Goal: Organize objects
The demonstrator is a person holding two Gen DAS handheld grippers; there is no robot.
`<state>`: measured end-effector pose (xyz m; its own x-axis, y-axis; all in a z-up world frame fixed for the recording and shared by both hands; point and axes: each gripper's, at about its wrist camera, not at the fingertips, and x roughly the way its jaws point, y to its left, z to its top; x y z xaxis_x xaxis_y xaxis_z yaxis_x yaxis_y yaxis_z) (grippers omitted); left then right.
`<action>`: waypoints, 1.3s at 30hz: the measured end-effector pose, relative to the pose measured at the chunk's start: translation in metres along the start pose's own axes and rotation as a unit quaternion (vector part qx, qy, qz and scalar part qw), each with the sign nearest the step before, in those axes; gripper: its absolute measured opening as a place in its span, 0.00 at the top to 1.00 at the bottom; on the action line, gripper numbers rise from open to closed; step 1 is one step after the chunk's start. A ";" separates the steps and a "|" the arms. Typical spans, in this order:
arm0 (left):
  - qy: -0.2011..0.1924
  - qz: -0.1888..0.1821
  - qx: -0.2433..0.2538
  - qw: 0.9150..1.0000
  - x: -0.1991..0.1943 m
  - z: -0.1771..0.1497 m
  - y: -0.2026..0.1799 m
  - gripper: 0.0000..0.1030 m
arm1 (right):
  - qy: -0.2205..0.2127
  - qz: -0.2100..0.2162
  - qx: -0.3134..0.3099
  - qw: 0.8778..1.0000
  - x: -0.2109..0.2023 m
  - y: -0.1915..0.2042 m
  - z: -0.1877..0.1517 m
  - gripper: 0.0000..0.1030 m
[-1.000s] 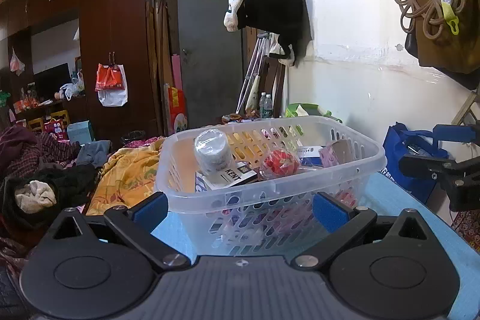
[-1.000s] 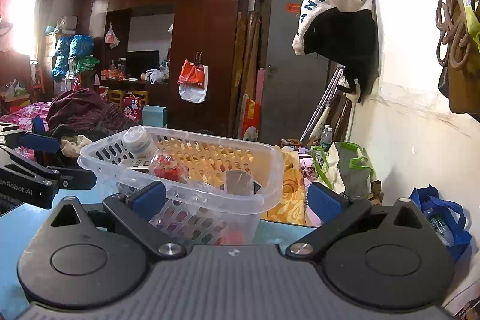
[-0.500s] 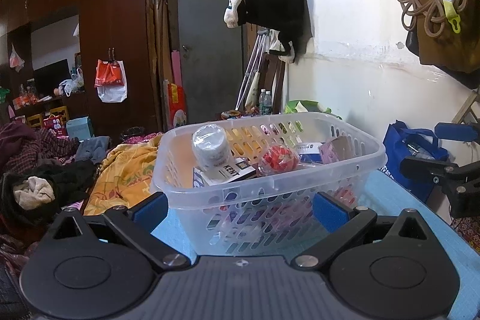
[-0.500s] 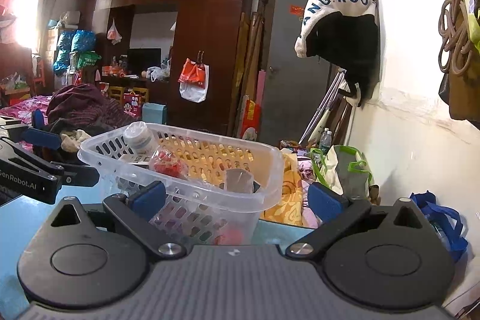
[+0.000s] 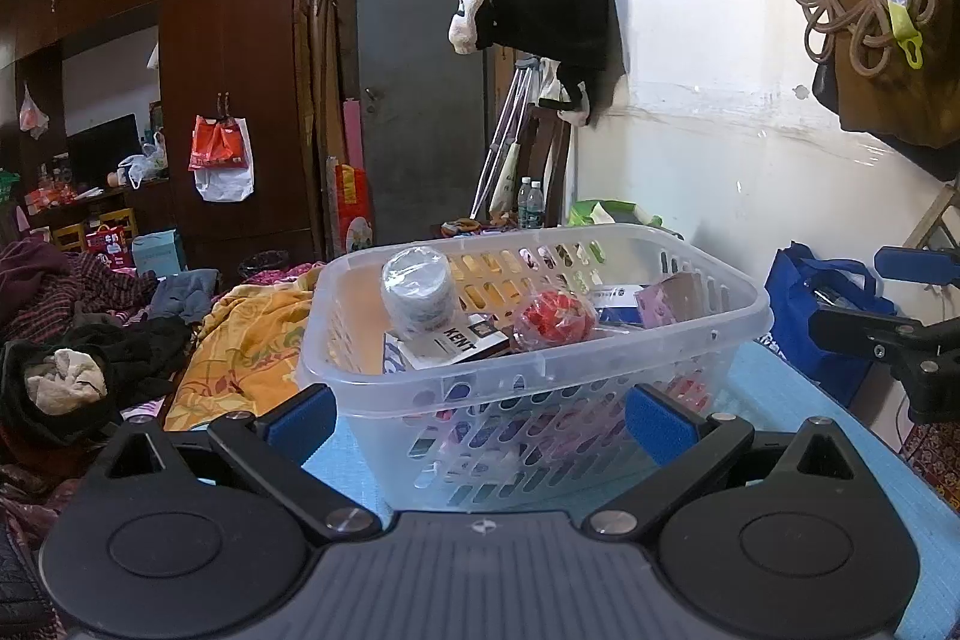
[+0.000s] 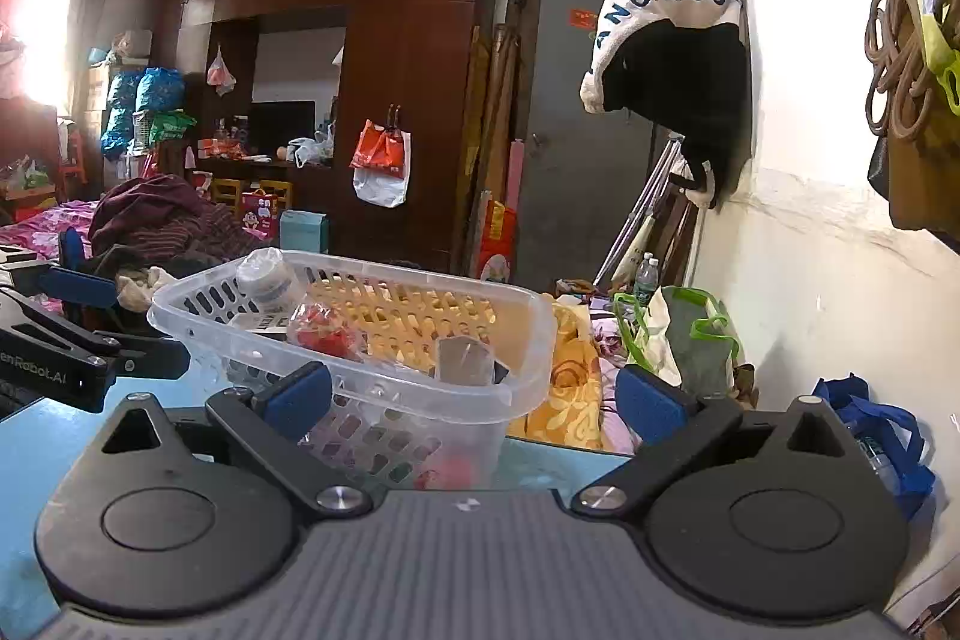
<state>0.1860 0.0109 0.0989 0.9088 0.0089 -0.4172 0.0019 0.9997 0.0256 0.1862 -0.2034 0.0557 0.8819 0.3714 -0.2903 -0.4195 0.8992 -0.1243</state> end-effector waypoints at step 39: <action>0.004 -0.007 0.000 1.000 0.004 -0.004 -0.008 0.00 | -0.002 -0.002 0.006 1.000 0.000 -0.006 -0.003 0.00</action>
<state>0.1882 0.0030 0.0929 0.9051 -0.0039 -0.4251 0.0140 0.9997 0.0207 0.1876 -0.2094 0.0532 0.8843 0.3697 -0.2853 -0.4140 0.9032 -0.1129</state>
